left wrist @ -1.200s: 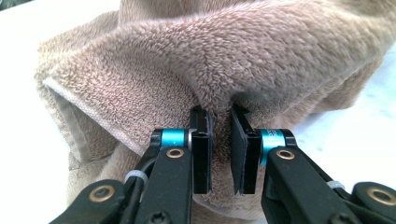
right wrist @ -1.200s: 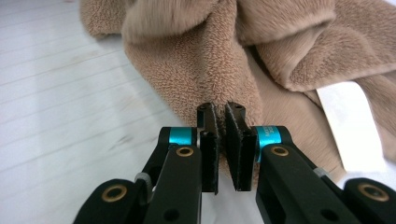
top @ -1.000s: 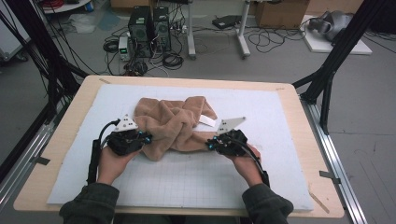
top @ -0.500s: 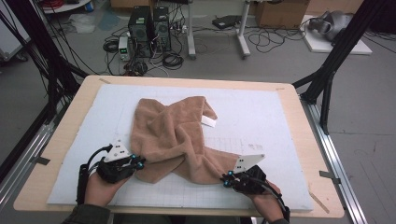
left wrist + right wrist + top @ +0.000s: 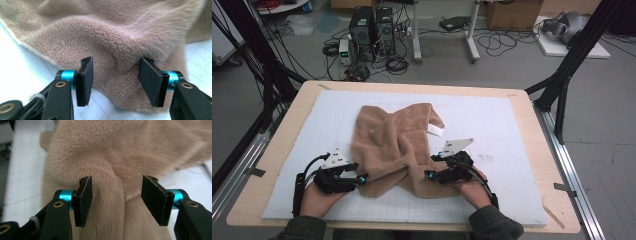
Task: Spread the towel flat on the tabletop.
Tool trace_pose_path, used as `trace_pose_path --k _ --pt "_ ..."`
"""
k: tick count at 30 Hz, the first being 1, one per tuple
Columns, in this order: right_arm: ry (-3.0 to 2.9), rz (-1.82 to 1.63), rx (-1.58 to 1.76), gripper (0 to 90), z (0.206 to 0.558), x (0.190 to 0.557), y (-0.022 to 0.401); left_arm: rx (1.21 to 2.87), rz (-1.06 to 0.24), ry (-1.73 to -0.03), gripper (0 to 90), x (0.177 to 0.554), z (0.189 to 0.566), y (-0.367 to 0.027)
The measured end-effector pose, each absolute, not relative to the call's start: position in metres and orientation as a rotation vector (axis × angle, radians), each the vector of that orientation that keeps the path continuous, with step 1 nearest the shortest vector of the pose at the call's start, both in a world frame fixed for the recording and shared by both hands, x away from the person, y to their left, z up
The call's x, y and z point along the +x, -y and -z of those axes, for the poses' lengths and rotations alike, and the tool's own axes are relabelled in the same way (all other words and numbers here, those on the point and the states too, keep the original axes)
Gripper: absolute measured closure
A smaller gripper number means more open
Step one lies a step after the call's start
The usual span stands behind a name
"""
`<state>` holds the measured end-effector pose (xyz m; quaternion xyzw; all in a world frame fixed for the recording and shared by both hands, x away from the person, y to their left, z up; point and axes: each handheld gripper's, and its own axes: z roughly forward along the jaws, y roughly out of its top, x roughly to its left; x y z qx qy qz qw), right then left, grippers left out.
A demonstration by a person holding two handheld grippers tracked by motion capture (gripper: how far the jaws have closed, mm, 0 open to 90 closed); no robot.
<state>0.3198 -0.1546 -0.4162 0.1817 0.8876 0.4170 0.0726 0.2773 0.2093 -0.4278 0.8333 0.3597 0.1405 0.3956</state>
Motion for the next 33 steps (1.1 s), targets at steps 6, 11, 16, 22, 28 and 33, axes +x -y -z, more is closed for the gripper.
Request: trace_pose_path --k 6,11,16,22,28,33 --pt "-2.791 -1.130 0.391 82.3 0.433 0.320 0.138 2.172 -0.361 -0.883 75.4 0.286 0.435 -0.194" --pt "-2.810 -1.138 0.423 84.3 0.429 0.314 0.153 2.168 -0.376 -0.872 81.3 0.281 0.432 -0.196" --pt "-2.774 -1.160 0.505 84.4 0.424 0.286 0.189 2.153 -0.384 -0.855 81.4 0.270 0.427 -0.198" --pt "-2.769 -1.157 0.528 84.4 0.424 0.249 0.208 2.136 -0.391 -0.836 81.5 0.258 0.421 -0.200" --pt "-2.778 -1.160 0.507 84.4 0.426 0.229 0.208 2.128 -0.371 -0.832 81.6 0.242 0.417 -0.209" --pt "-2.709 -1.326 0.512 64.4 0.413 0.231 0.210 2.112 -0.357 -0.819 67.8 0.236 0.409 -0.218"
